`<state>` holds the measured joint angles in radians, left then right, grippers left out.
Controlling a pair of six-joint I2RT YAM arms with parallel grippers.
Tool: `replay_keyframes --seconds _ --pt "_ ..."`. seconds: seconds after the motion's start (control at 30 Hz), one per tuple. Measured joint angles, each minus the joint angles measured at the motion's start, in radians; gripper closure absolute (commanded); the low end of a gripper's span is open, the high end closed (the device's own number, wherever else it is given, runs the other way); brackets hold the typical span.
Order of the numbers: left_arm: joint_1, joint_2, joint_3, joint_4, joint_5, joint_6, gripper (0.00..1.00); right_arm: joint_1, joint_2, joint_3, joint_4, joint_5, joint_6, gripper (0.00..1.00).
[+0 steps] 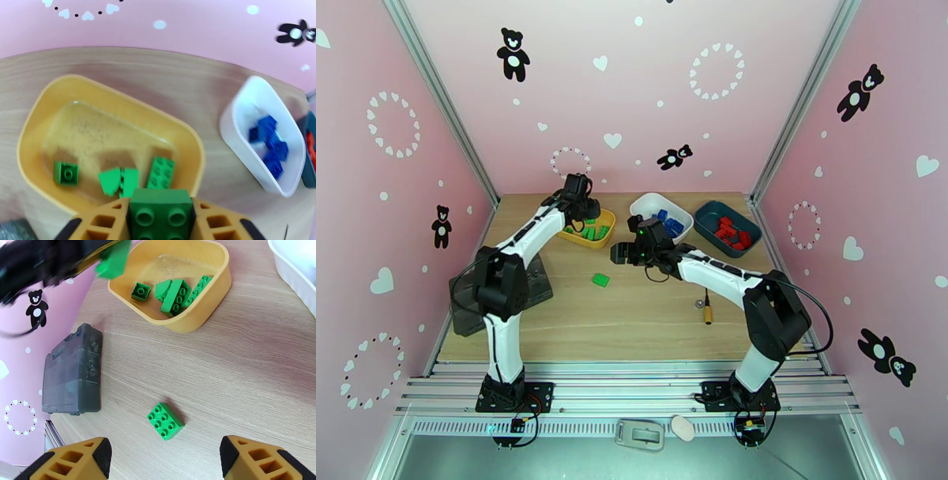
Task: Sort the legos into containers by color
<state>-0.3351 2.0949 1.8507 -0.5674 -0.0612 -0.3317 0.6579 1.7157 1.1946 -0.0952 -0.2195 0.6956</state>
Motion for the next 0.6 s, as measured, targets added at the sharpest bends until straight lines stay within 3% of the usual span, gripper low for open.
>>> replay_keyframes --seconds 0.03,0.13,0.37,0.6 --pt "0.0 0.022 0.012 -0.01 -0.002 -0.002 0.3 0.001 -0.004 -0.002 -0.004 0.003 -0.003 0.23" --pt "0.0 0.047 0.015 -0.035 -0.008 -0.012 0.21 0.002 -0.029 -0.018 -0.014 0.016 -0.013 0.23" --pt "-0.002 0.026 0.006 -0.047 -0.03 -0.018 0.21 0.004 -0.098 -0.068 -0.041 0.045 -0.033 0.23" --pt "-0.031 -0.132 -0.136 -0.048 -0.072 -0.018 0.2 0.004 -0.137 -0.109 -0.055 0.073 -0.045 0.23"
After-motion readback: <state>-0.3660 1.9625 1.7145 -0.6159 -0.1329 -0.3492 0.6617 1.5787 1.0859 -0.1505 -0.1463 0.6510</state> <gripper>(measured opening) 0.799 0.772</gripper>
